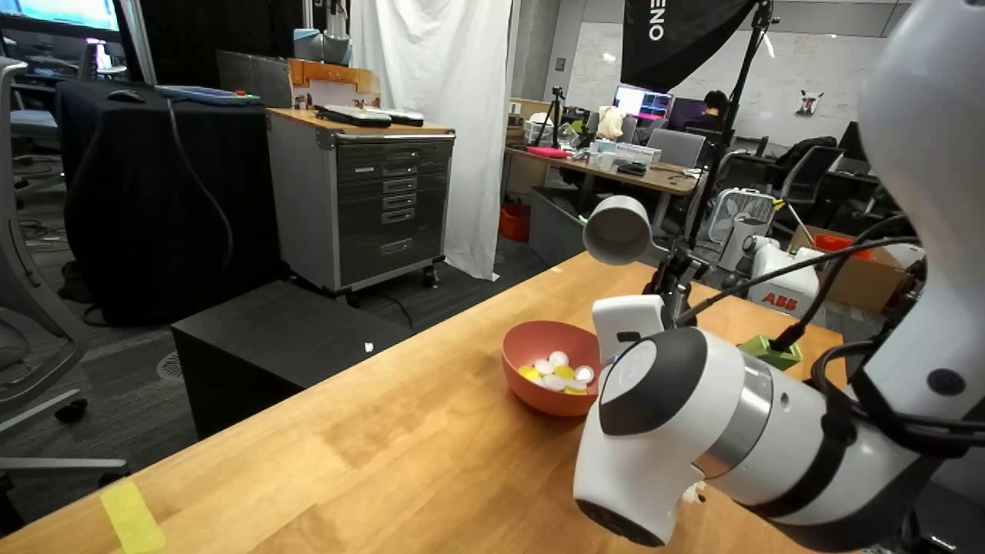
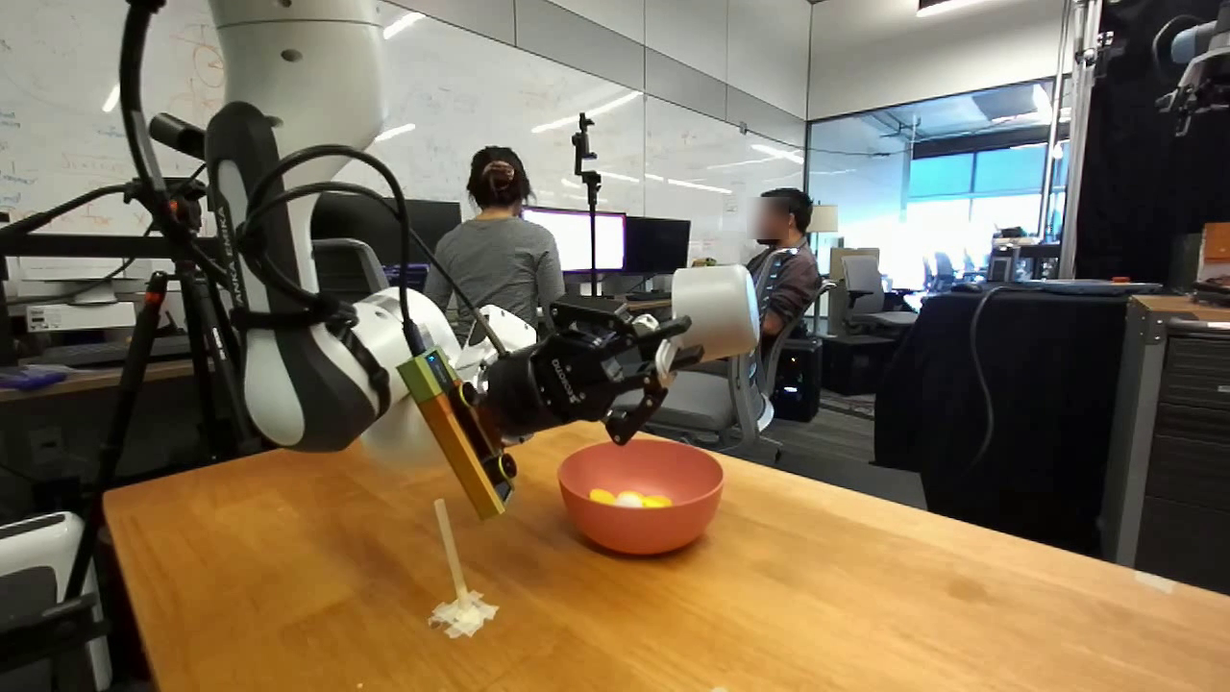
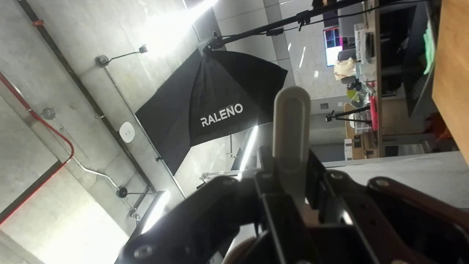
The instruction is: Pour the contents of the grey pot in the peach bowl
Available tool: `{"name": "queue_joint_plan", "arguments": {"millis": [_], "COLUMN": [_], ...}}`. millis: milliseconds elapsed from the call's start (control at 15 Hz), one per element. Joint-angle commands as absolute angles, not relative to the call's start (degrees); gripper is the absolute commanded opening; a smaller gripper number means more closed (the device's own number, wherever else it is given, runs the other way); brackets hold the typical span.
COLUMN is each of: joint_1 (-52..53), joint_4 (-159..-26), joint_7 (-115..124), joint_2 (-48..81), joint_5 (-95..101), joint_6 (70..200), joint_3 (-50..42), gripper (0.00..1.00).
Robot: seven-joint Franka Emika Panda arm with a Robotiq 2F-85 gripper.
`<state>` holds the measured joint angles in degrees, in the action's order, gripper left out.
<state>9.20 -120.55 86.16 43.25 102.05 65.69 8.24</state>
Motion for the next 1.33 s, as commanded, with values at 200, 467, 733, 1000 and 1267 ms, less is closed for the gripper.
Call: {"name": "queue_joint_plan", "arguments": {"millis": [200,467,733,1000,1267], "joint_1": [3.19,-0.15,-2.97,-4.62,-6.02], "joint_4": [-127.91,-128.90,-128.82,-128.81,-129.53], "joint_7": [81.42,76.32,69.17,60.64,48.98], "joint_2": [29.51,22.68,17.18,13.44,10.61], "joint_5": [100.47,97.61,91.41,82.79,72.79], "joint_6": [80.70,94.20,107.99,117.06,126.49], "joint_3": [10.21,9.57,8.06,5.56,3.20], "gripper": [0.08,0.08,0.08,0.08,0.08]}}
